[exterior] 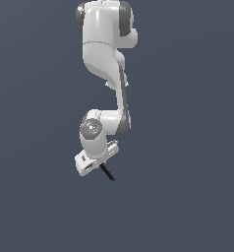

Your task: Pick up the object and move it to a goal position.

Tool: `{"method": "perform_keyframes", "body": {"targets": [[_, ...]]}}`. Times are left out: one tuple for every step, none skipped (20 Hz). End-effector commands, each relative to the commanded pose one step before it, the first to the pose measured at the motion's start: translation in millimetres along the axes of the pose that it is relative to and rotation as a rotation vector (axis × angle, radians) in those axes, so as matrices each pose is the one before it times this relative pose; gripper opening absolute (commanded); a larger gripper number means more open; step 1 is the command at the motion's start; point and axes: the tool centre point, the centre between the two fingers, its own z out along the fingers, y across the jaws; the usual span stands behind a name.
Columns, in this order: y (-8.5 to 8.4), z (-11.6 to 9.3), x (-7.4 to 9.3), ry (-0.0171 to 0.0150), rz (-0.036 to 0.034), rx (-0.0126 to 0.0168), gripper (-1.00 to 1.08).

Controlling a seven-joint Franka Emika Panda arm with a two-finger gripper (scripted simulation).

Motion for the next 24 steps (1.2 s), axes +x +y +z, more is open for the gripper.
{"method": "perform_keyframes", "body": {"targets": [[-0.86,-2.01,0.84,0.00116,0.00544,-0.00216,-1.00],[-1.08,-1.32,0.80,0.00071,0.00386,-0.00115,-1.00],[-1.33,-1.61,0.98,0.00086,0.00470,-0.00140,-1.00],[-1.57,-1.90,1.16,0.00102,0.00553,-0.00165,-1.00],[-1.79,-2.20,1.32,0.00118,0.00642,-0.00191,-1.00],[-2.05,-2.47,1.52,0.00133,0.00720,-0.00215,-1.00],[-2.26,-2.76,1.68,0.00149,0.00806,-0.00240,-1.00],[-2.50,-3.04,1.86,0.00164,0.00886,-0.00264,-1.00],[-2.73,-3.32,2.03,0.00179,0.00967,-0.00288,-1.00],[-2.94,-3.60,2.20,0.00194,0.01049,-0.00312,-1.00],[-3.17,-3.87,2.37,0.00209,0.01127,-0.00335,-1.00],[-3.40,-4.13,2.55,0.00223,0.01202,-0.00358,-1.00],[-3.61,-4.39,2.71,0.00237,0.01279,-0.00381,-1.00],[-3.82,-4.65,2.87,0.00251,0.01354,-0.00403,-1.00],[-4.02,-4.91,3.04,0.00265,0.01428,-0.00425,-1.00],[-4.23,-5.16,3.20,0.00278,0.01498,-0.00447,-1.00],[-4.41,-5.40,3.35,0.00290,0.01568,-0.00468,-1.00],[-4.49,-5.48,3.42,0.00294,0.01589,-0.00475,-1.00],[-4.46,-5.45,3.40,0.00291,0.01578,-0.00473,-1.00],[-4.43,-5.42,3.39,0.00288,0.01569,-0.00471,-1.00],[-4.41,-5.39,3.38,0.00286,0.01559,-0.00470,-1.00],[-4.37,-5.36,3.36,0.00284,0.01552,-0.00469,-1.00],[-4.36,-5.34,3.36,0.00281,0.01542,-0.00468,-1.00],[-4.34,-5.32,3.35,0.00279,0.01536,-0.00467,-1.00]]}}
